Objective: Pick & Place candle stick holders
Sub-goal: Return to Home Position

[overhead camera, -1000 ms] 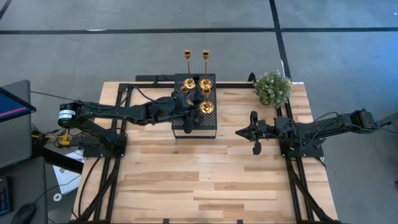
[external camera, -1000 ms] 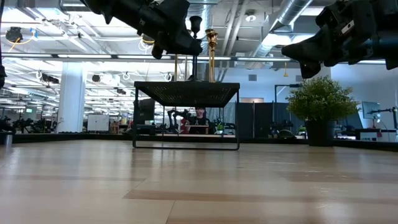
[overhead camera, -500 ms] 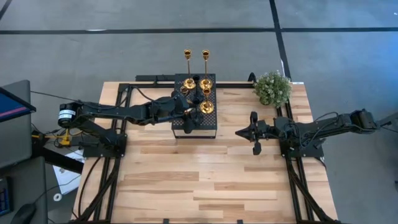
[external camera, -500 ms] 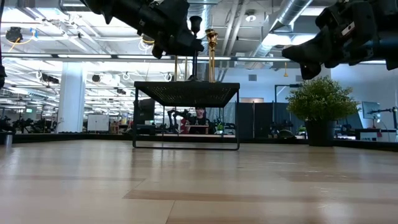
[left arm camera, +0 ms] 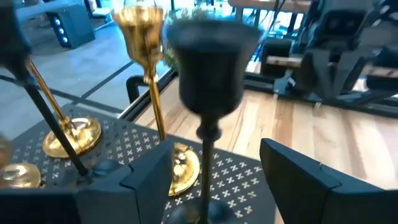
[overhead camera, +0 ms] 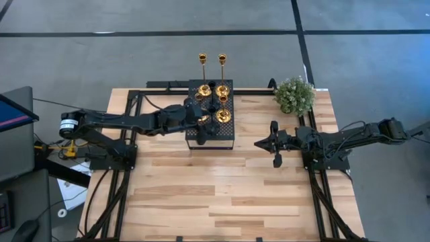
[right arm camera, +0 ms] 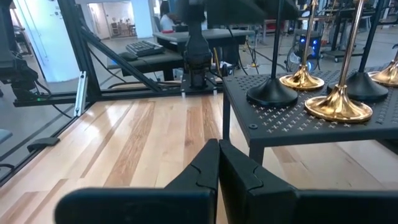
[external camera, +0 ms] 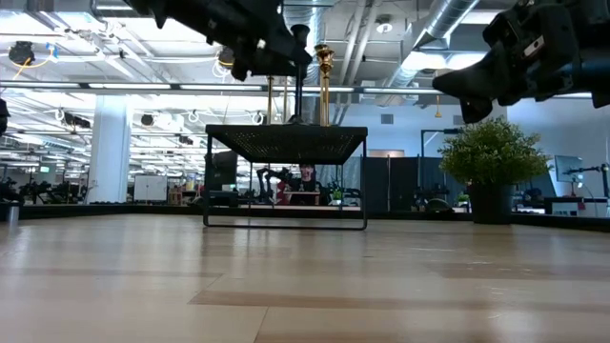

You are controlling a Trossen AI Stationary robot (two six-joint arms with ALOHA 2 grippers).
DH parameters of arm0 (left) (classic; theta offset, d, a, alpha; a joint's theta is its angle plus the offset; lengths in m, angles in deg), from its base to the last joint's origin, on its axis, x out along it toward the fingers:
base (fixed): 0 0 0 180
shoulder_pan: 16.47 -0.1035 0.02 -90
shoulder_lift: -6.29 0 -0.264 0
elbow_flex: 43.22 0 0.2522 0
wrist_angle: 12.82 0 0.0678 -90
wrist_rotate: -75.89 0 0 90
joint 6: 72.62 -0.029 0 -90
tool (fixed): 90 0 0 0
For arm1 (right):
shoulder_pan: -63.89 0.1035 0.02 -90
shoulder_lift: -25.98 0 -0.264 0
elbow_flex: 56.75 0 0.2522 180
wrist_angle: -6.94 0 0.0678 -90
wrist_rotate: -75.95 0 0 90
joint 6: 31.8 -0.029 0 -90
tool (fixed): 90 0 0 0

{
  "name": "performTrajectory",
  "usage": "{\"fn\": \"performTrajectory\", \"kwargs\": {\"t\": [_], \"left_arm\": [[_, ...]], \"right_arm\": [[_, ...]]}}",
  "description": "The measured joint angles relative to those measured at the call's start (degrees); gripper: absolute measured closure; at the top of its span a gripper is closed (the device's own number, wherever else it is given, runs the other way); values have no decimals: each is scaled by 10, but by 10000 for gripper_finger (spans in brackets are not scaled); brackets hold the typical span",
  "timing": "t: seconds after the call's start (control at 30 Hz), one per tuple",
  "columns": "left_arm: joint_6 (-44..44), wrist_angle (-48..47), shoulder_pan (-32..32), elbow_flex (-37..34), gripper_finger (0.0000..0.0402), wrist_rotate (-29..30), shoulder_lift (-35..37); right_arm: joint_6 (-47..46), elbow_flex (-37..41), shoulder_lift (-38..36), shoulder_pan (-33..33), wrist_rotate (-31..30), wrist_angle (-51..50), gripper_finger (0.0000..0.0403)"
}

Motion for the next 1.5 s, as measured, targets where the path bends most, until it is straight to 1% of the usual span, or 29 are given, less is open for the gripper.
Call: {"fn": "performTrajectory", "kwargs": {"t": [0.2, 0.5, 0.6, 0.7, 0.77, 0.9, 1.0, 1.03, 1.1, 1.5], "left_arm": [[13, -38, 4, 0, 170, -10, 46], [19, -168, 35, 0, 173, -16, 122], [11, -202, 51, 0, 183, -17, 146], [-14, -240, 65, 0, 210, -17, 168], [-16, -251, 75, 0, 238, -16, 180], [-20, -253, 95, -3, 311, -23, 197], [-53, -252, 107, -8, 374, -35, 204], [-59, -253, 113, -13, 387, -37, 207], [-61, -253, 118, -17, 393, -40, 207], [-56, -249, 128, -32, 393, -40, 208]], "right_arm": [[-4, 0, 0, 0, 0, -4, 403], [-5, 0, 0, 12, 0, -4, 403], [-5, 0, 0, 16, 0, -4, 403], [-5, 0, 0, 17, 0, -4, 403], [-5, 0, 0, 17, 0, -4, 403], [-5, 0, 0, 17, 0, -4, 403], [-3, 0, 0, 17, 0, -4, 403], [-2, 0, 0, 16, 0, -4, 403], [-2, 0, 0, 14, 0, -4, 403], [-4, 0, 0, 14, 0, 0, 403]]}}
